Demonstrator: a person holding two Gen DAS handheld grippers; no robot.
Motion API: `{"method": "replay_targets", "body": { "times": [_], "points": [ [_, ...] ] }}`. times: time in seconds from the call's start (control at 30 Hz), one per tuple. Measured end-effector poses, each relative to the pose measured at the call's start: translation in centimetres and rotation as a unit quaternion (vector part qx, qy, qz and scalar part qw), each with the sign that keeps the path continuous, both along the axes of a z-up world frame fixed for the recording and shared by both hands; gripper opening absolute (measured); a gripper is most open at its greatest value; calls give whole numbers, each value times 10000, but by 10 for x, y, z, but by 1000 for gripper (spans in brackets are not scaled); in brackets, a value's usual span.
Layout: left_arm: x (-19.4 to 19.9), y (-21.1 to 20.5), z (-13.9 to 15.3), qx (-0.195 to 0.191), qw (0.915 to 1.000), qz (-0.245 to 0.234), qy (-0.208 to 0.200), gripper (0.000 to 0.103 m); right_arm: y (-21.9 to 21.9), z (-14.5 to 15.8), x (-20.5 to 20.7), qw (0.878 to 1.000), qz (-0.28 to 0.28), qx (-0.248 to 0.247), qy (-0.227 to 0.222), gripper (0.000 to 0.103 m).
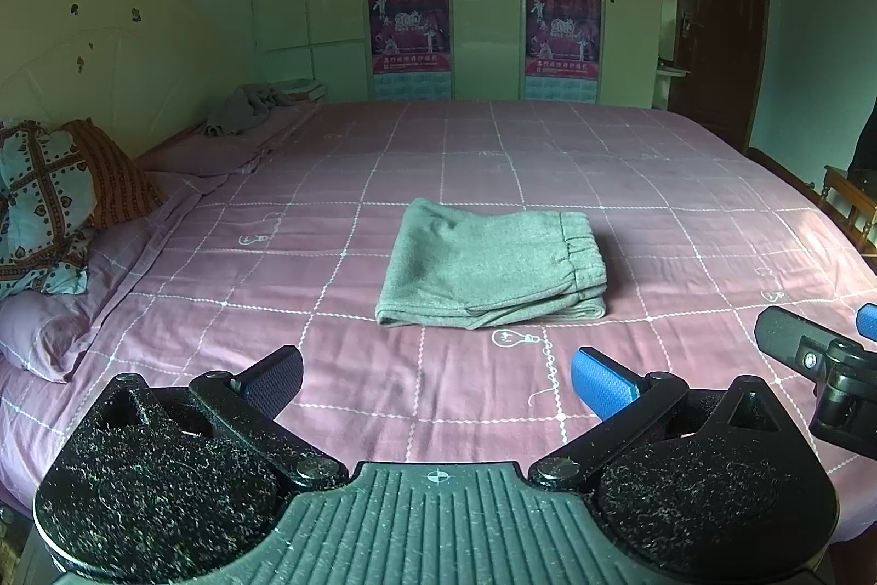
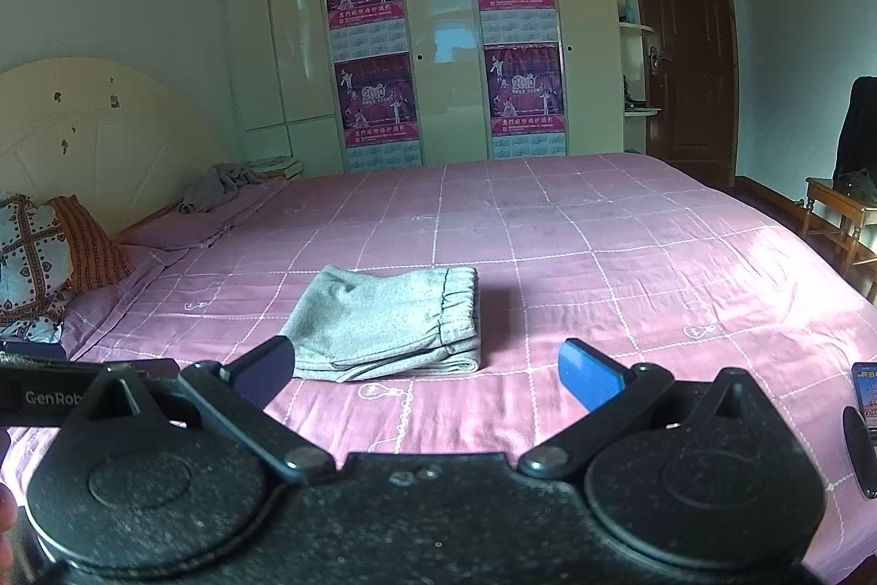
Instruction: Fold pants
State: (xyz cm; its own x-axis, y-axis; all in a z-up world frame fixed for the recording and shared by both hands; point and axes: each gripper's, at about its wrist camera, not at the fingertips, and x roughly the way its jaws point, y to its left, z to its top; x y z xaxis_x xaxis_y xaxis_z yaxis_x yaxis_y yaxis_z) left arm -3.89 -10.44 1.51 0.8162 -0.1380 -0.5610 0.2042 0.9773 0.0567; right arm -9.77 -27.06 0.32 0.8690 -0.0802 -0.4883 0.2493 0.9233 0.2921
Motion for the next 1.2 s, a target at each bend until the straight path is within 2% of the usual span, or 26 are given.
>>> {"method": "replay_targets", "body": {
  "times": [1.2],
  "points": [
    [3,2,-2,-5,10000,-16,25,103,3,3,-2,10000,56,54,16,103]
  ]
}}
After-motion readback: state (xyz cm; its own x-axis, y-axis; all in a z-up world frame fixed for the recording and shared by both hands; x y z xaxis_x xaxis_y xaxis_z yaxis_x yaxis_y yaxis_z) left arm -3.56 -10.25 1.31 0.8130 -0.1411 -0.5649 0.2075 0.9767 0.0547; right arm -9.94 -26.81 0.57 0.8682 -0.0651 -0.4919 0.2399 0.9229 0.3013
